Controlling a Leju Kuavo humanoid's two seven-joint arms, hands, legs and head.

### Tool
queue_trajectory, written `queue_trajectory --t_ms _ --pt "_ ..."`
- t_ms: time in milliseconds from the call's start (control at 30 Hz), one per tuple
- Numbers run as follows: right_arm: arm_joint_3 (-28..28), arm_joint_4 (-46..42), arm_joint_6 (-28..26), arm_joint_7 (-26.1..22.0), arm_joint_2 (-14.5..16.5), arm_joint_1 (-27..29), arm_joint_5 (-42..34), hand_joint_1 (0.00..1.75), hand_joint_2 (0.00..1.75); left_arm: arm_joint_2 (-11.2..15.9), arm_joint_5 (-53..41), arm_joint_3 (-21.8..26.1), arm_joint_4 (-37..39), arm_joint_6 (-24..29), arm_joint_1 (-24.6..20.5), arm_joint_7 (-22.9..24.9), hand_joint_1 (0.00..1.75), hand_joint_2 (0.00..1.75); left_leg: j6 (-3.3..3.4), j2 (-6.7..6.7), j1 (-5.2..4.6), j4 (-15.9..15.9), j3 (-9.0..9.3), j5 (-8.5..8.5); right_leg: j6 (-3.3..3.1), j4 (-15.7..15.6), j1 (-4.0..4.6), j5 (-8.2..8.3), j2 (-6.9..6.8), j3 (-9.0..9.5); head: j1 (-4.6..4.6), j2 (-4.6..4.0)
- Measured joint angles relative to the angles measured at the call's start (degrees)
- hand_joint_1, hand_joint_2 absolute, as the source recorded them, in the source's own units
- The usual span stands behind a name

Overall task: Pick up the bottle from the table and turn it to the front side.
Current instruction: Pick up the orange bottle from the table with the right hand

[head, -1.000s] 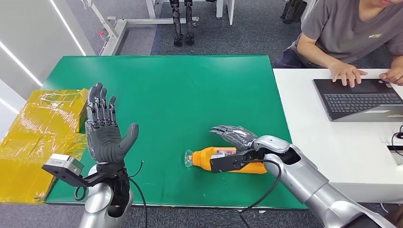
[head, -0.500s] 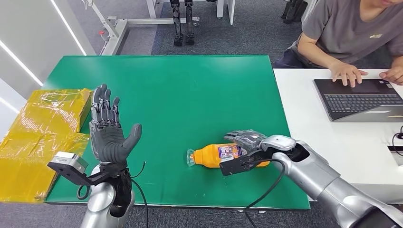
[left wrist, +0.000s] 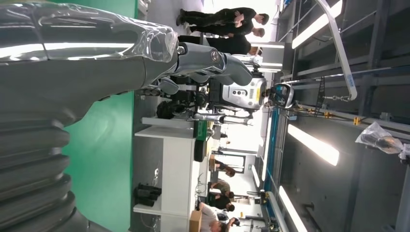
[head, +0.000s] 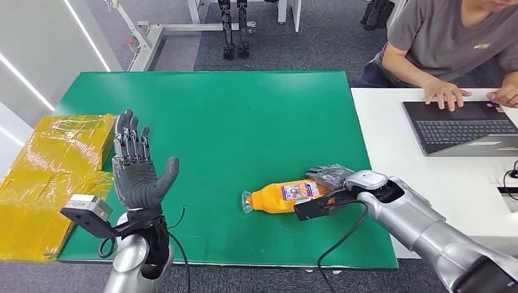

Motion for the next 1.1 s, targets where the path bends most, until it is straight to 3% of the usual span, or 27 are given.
queue_trajectory --t_ms 100,167,367,600,800,1100 --pt "0.68 1.68 -1.16 -0.70 0.36 -0.54 -0.19 1.47 1.75 0.00 0.10 0.00 0.00 0.16 0.00 0.00 0.00 1.75 0.00 0.00 0.00 0.00 0.00 0.00 0.00 0.00 0.00 0.00 0.00 0.00 0.01 0.00" --pt "1.09 2.64 -2.68 -1.28 0.72 -0.86 -0.12 1.60 1.75 0.00 0.11 0.00 0.00 0.20 0.00 0.00 0.00 1.75 0.00 0.00 0.00 0.00 0.00 0.00 0.00 0.00 0.00 0.00 0.00 0.00 0.01 0.00" --pt "2.26 4.06 -4.91 -3.67 1.42 -1.74 -0.28 1.48 1.75 0.00 0.11 0.00 -0.01 0.01 0.01 0.00 0.00 1.75 0.00 0.00 0.00 0.00 0.00 0.00 0.00 0.00 0.00 0.00 0.00 0.00 0.01 0.00" --pt "3.13 3.44 -9.66 -4.10 1.92 -1.42 -1.58 1.74 1.75 0.00 0.05 0.02 -0.01 -0.15 0.05 0.00 0.00 1.75 0.00 0.00 0.00 0.00 0.00 0.00 0.00 0.00 0.00 0.00 0.00 0.00 0.01 0.00" --pt "0.69 3.37 -21.52 -4.18 4.07 1.07 -4.34 1.75 1.75 0.00 -0.41 0.04 -0.17 -0.14 0.50 0.00 0.00 1.75 0.00 0.00 0.01 -0.01 -0.01 0.00 0.00 0.01 0.01 0.00 0.00 -0.01 0.01 0.00" --pt "-10.06 -0.01 -40.51 -6.83 8.99 9.54 -7.93 1.75 1.75 -0.03 -0.56 0.14 -0.85 0.42 1.29 0.00 0.00 1.75 0.00 -0.08 0.01 -0.02 -0.02 0.00 0.01 0.00 0.03 -0.02 -0.09 -0.01 0.01 0.00"
